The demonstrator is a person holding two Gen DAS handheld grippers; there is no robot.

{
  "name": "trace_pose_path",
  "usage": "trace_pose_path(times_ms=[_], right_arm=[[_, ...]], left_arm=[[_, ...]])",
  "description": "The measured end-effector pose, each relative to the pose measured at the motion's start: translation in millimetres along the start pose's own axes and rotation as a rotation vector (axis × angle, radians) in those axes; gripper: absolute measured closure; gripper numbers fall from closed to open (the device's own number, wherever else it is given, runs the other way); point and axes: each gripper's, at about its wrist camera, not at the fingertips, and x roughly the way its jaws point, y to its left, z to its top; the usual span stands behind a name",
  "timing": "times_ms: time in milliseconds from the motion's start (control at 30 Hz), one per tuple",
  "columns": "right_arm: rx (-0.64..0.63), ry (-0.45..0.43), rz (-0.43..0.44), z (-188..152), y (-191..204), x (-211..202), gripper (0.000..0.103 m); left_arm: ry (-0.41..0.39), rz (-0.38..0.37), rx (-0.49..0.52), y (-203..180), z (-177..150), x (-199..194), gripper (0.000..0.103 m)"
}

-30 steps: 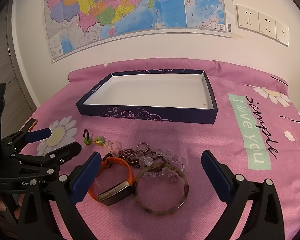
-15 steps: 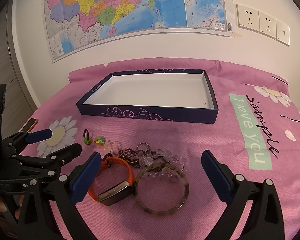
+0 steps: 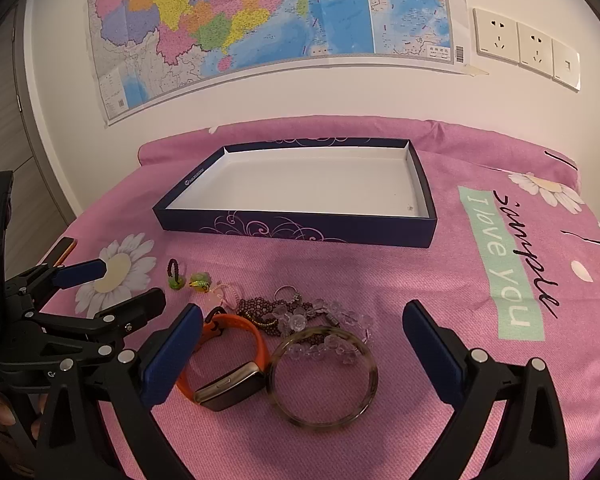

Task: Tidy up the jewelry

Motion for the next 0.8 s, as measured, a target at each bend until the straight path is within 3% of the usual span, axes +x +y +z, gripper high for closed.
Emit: trace_pose_path(times_ms=[600, 700, 800], right_arm=[[-0.003, 0.029, -0.002, 2.3, -1.3, 1.2, 0.007], [-0.008, -0.049, 0.008, 1.8, -1.2, -1.8, 0.007], [-0.010, -0.069, 0.008, 1.4, -1.3, -2.7, 0.007]], left_arm=[[0.004, -0.005, 0.004, -4.1, -0.6, -0.5, 0.006], [0.005, -0.005, 0.007, -4.0, 0.4, -0.8, 0.006], [0.007, -0.007, 0.009, -4.5, 1.9, -0.4, 0.006]])
